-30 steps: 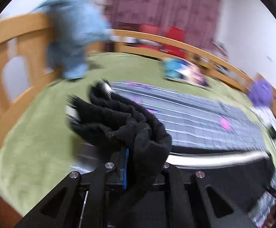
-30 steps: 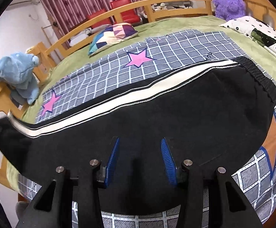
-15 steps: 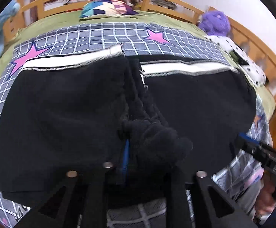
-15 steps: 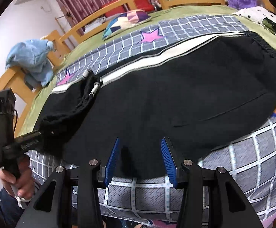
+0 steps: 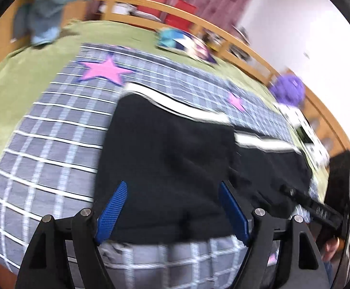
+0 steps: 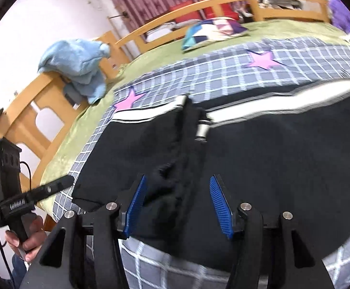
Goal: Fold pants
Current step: 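Lay the hem over the pants with the left tool while the right tool holds the fold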
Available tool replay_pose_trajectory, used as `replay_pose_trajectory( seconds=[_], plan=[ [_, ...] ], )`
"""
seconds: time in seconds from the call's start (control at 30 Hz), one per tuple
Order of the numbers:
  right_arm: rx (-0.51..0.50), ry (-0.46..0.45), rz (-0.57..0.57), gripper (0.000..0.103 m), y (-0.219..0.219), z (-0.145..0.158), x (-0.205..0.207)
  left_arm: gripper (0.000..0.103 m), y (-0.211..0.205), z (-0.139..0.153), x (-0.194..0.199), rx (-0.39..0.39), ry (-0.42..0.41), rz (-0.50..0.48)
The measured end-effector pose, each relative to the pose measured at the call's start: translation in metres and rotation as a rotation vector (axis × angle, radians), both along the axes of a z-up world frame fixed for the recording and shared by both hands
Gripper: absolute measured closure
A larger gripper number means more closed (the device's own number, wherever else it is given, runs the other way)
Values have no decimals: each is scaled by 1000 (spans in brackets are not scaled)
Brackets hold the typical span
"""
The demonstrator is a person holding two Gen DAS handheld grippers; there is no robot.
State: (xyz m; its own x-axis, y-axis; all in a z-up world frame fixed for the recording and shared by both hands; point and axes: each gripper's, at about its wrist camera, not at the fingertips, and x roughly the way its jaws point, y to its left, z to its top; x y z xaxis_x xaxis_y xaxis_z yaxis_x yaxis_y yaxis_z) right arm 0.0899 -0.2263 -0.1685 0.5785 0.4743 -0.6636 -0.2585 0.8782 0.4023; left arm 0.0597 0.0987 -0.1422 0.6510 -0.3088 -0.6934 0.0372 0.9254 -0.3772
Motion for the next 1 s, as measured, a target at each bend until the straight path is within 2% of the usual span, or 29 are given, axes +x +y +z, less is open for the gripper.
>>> replay_pose_trajectory(
  seconds=[0.1,0.17,0.23,0.27,0.33,0.4,0.5,0.53,0.6,0.67,0.77,0.8,0.87,0.9,0.93,1.0],
  plan=[
    [-82,6,53,50,33,-6,10,26,21,-7,6,-3,-2,53],
    [-144,12,83,63,53,-15,16,26,33,-10,8,-12,-4,87],
    [-275,28,69,83,70,-25,24,26,38,-14,8,-32,-2,99],
    [-325,27,66,85,76,-27,27,26,43,-16,7,-49,4,97],
    [-297,5,51,89,74,-20,23,26,48,-21,6,-93,20,86],
    [-206,-50,27,90,60,2,7,26,52,-26,2,-136,34,76],
    [9,-119,15,90,28,31,-27,26,55,-31,0,-195,45,67],
    [28,-115,5,90,23,31,-34,26,57,-33,1,-218,54,63],
    [-4,-80,14,90,26,22,-38,26,62,-39,5,-297,88,53],
    [-118,-20,17,90,36,-4,-36,26,65,-43,6,-367,114,47],
    [-150,77,45,86,42,-31,-31,26,68,-44,5,-402,118,55],
    [-150,68,47,84,41,-31,-32,26,69,-44,5,-410,117,55],
    [-118,35,65,70,37,-20,-35,26,70,-46,5,-425,120,59],
    [-101,17,67,58,35,-15,-33,26,71,-47,5,-432,122,59],
    [-96,-7,59,54,34,-9,-31,26,71,-47,5,-439,125,58],
    [-124,-34,52,54,37,-3,-19,26,71,-49,7,-444,130,57]
  ],
)
